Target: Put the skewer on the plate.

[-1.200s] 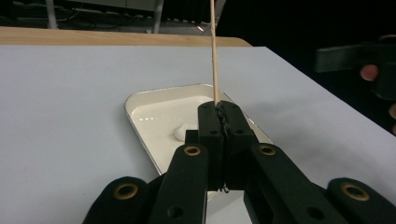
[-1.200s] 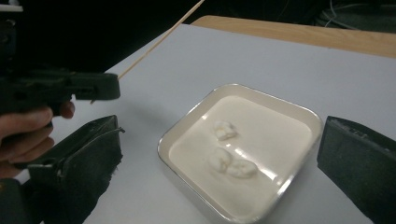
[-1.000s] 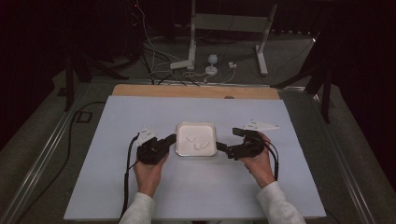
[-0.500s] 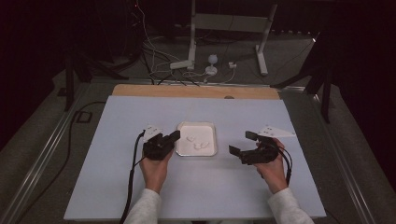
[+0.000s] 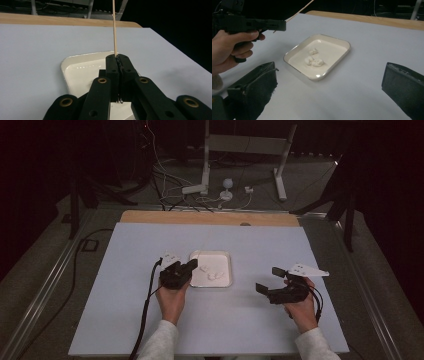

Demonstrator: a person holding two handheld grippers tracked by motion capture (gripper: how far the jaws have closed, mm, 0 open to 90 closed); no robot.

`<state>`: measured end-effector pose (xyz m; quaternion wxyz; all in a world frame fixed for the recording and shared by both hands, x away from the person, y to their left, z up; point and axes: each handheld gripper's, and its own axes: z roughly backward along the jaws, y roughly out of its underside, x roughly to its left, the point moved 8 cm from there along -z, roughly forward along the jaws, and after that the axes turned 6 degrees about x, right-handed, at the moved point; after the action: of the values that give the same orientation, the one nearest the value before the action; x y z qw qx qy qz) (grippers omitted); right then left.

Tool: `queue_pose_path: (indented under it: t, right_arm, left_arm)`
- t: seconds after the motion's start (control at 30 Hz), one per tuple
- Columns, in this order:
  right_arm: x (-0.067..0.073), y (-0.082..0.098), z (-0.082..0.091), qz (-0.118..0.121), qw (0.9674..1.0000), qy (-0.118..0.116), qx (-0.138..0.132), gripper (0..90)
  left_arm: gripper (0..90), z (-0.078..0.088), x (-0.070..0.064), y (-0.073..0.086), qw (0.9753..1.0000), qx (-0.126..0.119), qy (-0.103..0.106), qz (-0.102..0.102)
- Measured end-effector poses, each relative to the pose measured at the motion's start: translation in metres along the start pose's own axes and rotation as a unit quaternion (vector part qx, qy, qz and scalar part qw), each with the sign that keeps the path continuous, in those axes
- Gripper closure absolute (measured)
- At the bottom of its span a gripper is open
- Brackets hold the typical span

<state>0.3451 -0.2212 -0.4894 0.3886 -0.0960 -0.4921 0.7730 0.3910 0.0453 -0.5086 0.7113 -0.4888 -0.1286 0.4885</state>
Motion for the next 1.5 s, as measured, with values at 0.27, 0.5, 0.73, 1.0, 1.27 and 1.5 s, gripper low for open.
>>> queue_pose_path:
  t: [0.27,0.5,0.73,1.0,1.27,1.5]
  right_arm:
    - [-0.011,0.009,0.016,-0.01,0.9998,0.007,-0.014,0.0]
    - [-0.016,0.011,0.026,-0.021,0.9994,0.012,-0.025,0.0]
    - [-0.017,0.012,0.027,-0.028,0.9992,0.012,-0.026,0.0]
    - [-0.018,0.012,0.03,-0.031,0.999,0.012,-0.03,0.0]
    - [-0.017,0.013,0.029,-0.033,0.999,0.012,-0.028,0.0]
    - [-0.017,0.014,0.029,-0.033,0.999,0.013,-0.027,0.0]
  left_arm:
    - [89.3,-0.01,0.0,0.004,0.9999,0.012,-0.004,0.001]
    - [89.5,-0.018,-0.001,0.008,0.9997,0.017,-0.018,0.001]
    - [89.3,-0.03,-0.004,0.015,0.9992,0.026,-0.026,0.015]
    - [89.0,-0.038,-0.001,0.024,0.9979,0.043,-0.037,0.031]
    - [89.0,-0.042,0.002,0.034,0.9963,0.062,-0.048,0.037]
    - [72.1,-0.043,0.001,0.035,0.9962,0.06,-0.051,0.036]
